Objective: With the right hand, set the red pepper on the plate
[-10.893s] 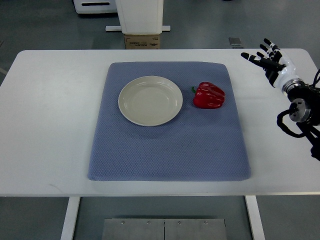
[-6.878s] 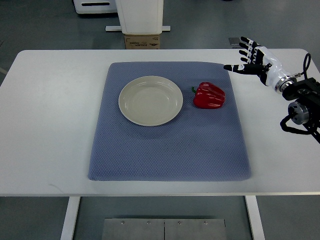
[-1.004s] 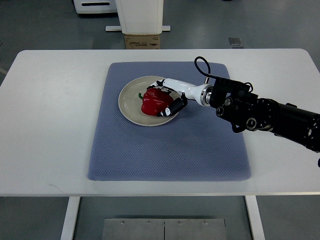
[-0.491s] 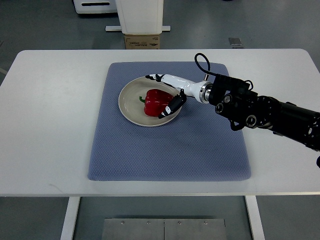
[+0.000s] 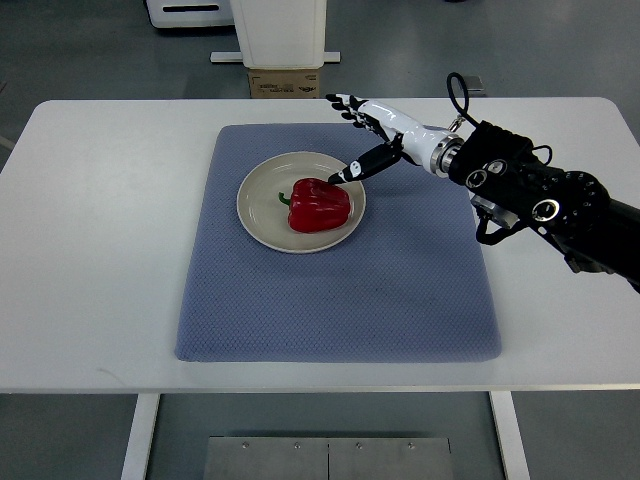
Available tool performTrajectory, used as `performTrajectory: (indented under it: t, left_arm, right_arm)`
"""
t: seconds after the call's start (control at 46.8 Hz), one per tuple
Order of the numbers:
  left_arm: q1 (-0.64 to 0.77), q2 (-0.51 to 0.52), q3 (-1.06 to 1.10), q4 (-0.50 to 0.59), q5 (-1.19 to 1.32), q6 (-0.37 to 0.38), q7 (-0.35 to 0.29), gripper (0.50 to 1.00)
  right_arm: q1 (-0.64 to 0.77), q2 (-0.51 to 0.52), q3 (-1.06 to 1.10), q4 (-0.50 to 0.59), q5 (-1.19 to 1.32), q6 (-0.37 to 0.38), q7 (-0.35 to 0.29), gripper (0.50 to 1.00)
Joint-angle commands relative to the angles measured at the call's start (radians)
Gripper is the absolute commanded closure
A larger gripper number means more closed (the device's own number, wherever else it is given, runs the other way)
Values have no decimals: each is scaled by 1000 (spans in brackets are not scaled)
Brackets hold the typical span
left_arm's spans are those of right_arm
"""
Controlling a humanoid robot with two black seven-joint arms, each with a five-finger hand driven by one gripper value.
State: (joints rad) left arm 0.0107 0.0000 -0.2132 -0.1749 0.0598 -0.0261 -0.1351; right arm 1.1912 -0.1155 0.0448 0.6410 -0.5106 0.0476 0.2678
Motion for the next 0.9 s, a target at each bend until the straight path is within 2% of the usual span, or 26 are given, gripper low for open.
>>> performTrajectory:
  t: [0.0,0.15,0.363,0.876]
  left_arm:
    - [0,0,0,0,0,0,0,500]
    - [0,0,0,0,0,0,0,500]
    - [0,0,0,0,0,0,0,500]
    - [0,0,0,0,0,0,0,500]
  right_arm:
    - [-25,-19,44,-1,33,-2,-5,500]
    - [-87,-32,159,-11,50,-14,-15,502]
    - [-183,-30,363,-26,73,-51,-74,502]
    - [-229,-30,477,-64,241,-144,-79,502]
